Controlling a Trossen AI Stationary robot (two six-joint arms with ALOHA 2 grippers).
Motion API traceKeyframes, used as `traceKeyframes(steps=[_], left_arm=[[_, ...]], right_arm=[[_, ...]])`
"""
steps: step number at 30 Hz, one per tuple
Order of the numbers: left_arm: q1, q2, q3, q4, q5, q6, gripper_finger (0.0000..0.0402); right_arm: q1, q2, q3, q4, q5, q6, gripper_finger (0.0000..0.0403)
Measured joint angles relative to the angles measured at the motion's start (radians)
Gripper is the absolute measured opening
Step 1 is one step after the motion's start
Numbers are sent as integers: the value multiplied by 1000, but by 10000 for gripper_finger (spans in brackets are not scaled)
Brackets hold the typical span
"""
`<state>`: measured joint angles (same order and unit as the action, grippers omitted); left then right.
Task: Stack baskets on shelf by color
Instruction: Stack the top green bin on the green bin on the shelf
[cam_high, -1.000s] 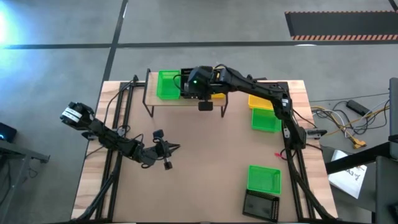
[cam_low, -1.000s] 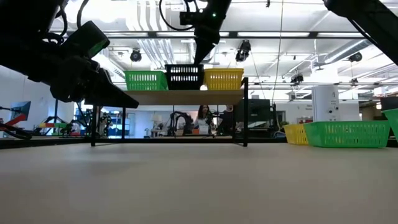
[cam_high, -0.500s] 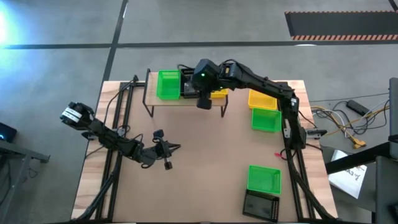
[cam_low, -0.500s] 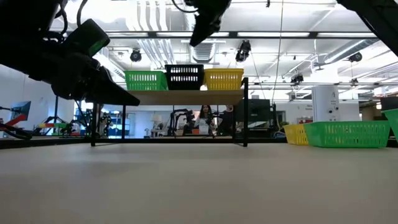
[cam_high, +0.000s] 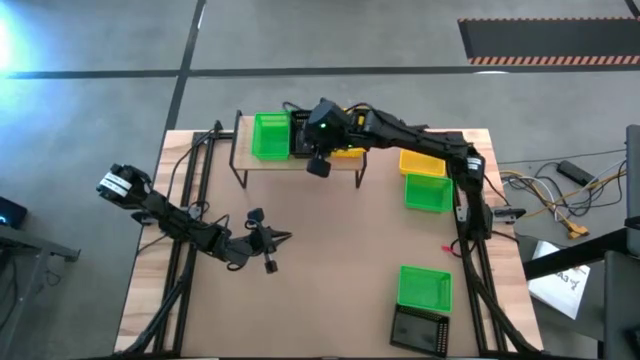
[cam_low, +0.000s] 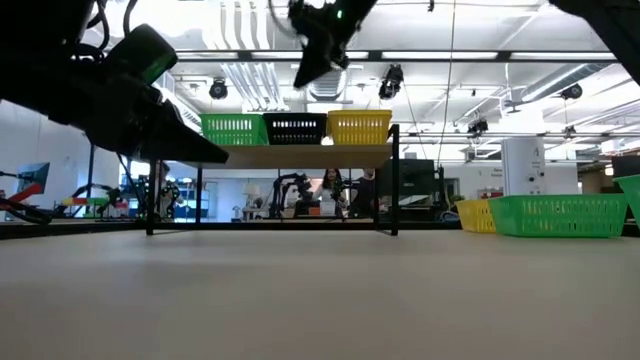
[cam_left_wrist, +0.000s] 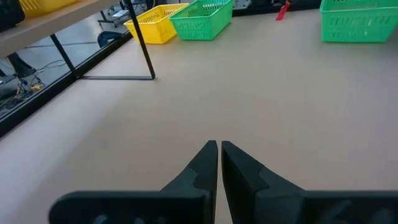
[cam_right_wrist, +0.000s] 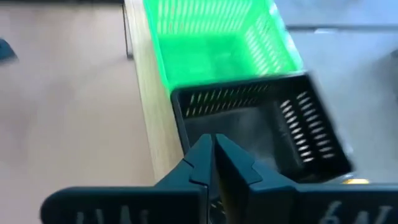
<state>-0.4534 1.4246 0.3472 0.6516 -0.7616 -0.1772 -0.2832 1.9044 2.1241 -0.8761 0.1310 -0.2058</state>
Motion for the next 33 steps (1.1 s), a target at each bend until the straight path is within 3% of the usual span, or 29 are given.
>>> traceKeyframes(steps=[5,9,15,20,25,33], left_arm=[[0,0,0,0,0,0,5],[0,0,-7,-5,0,0,5],[0,0,-14,-6,0,8,5],[0,0,-14,-8,0,10,5],[1,0,-14,-5,-1,36,5],[6,0,-14,0,-1,53,5]], right_arm=[[14,-62,-18,-80,86,32,9],[42,-166,-110,-224,138,158,9],[133,-382,-474,-346,247,495,9],[214,-594,-787,-354,246,900,15],[216,-717,-1032,-351,184,1167,73],[146,-717,-1234,-97,175,1208,202]])
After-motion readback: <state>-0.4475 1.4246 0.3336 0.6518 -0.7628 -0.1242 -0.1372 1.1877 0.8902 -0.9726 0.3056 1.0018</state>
